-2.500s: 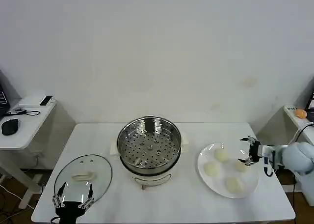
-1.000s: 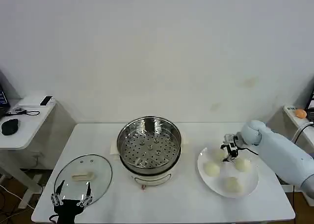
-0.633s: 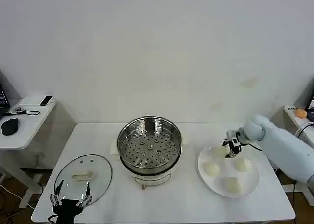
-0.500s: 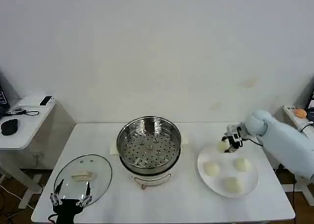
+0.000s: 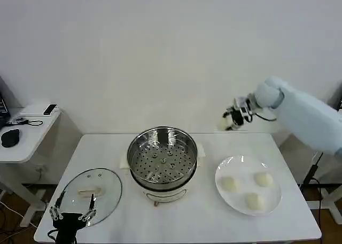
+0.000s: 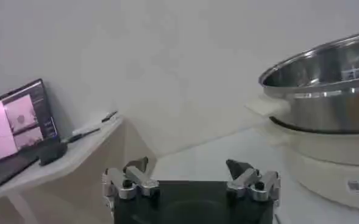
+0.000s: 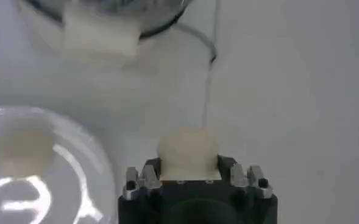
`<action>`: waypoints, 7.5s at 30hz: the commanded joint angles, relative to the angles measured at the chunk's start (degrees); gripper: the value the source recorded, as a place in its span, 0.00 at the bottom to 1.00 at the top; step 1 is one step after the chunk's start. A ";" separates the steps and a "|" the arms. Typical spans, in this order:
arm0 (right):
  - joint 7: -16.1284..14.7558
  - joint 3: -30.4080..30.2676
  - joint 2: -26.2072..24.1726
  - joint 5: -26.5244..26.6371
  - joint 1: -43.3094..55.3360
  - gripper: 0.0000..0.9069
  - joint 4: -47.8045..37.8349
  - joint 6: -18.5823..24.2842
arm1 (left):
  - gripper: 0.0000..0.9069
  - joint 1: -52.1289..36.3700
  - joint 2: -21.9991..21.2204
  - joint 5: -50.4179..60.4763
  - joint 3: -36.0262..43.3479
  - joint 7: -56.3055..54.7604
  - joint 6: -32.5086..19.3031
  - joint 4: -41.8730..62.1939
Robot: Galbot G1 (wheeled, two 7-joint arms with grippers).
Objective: Take steamed baozi put them in steamer then cover it.
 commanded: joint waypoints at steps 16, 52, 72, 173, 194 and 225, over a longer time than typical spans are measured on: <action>-0.77 -14.70 19.65 -5.68 5.27 0.69 0.18 14.97 | 1.00 0.11 -1.30 -0.33 -2.52 -0.03 0.03 0.29; 7.41 -11.69 27.47 -21.21 -4.65 1.00 -15.31 29.23 | 1.00 0.60 -1.98 -0.36 -4.23 -0.31 -0.16 1.11; 3.66 -18.64 7.63 3.25 12.41 1.00 10.20 8.41 | 1.00 0.44 1.33 -2.43 -3.19 0.24 0.90 -0.34; 5.73 -17.30 -16.98 9.48 12.39 0.71 20.70 -11.64 | 1.00 -1.85 7.28 -1.87 -2.74 1.08 2.34 -1.75; 16.35 -19.79 17.39 30.27 10.84 0.72 12.61 -24.37 | 1.00 -2.40 7.00 -2.44 -5.79 1.03 2.22 -2.27; 20.42 -19.08 26.40 32.14 -0.71 0.72 2.82 -31.63 | 1.00 -2.48 6.34 -1.90 -5.83 1.13 1.84 -2.28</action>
